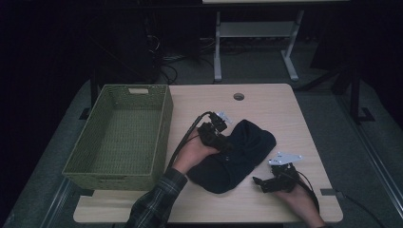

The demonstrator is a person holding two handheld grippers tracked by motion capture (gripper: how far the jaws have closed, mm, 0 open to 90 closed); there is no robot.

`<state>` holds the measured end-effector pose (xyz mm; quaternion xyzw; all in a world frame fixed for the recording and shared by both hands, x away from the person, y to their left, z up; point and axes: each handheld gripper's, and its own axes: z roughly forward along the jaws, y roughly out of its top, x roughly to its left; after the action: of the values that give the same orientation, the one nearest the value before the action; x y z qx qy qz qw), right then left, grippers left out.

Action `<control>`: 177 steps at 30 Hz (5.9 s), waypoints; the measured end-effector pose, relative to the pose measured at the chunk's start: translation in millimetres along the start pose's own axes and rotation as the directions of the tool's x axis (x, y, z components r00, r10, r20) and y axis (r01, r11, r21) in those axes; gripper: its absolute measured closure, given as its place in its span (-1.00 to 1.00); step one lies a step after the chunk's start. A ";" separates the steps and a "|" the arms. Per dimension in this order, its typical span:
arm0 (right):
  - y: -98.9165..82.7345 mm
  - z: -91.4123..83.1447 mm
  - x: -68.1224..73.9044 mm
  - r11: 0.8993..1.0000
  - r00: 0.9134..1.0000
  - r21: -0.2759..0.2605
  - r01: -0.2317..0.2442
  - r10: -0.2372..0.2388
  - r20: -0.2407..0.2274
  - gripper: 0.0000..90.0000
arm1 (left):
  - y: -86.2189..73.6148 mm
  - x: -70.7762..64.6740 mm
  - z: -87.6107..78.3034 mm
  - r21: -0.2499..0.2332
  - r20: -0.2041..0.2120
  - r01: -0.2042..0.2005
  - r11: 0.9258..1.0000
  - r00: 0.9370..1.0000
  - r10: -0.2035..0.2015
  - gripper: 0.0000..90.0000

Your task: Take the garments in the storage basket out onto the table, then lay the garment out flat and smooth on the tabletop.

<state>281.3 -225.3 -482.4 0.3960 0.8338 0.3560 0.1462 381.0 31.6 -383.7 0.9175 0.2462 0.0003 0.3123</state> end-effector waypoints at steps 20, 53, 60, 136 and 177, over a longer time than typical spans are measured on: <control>0.1 -0.1 0.4 1.000 1.000 0.002 -0.003 0.003 -0.002 -0.88 | -81.1 -25.8 -11.9 0.041 -0.063 0.011 0.999 0.998 -0.008 1.00; 19.7 -21.5 -16.6 1.000 1.000 -0.004 0.010 -0.009 0.023 -0.65 | -116.3 -31.5 7.3 0.053 -0.038 0.005 0.999 0.999 -0.003 0.99; 37.3 -29.9 -36.4 1.000 0.999 -0.025 -0.013 0.013 0.030 -0.61 | -114.2 -35.6 7.6 0.073 -0.065 -0.013 0.997 0.998 0.018 0.99; 90.2 57.9 -115.1 0.985 0.979 0.101 -0.143 0.156 -0.131 0.58 | -114.0 -34.5 8.3 0.058 -0.042 0.011 0.998 0.999 -0.008 0.90; 125.9 73.5 -146.2 0.988 0.987 0.076 -0.135 0.127 0.101 0.53 | -113.5 -33.9 8.0 0.065 -0.042 0.009 0.998 0.999 -0.006 0.93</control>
<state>484.0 -247.5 -450.4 0.4723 0.8119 0.3106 0.1455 301.2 89.3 -450.0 0.9261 0.2559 0.0105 0.2769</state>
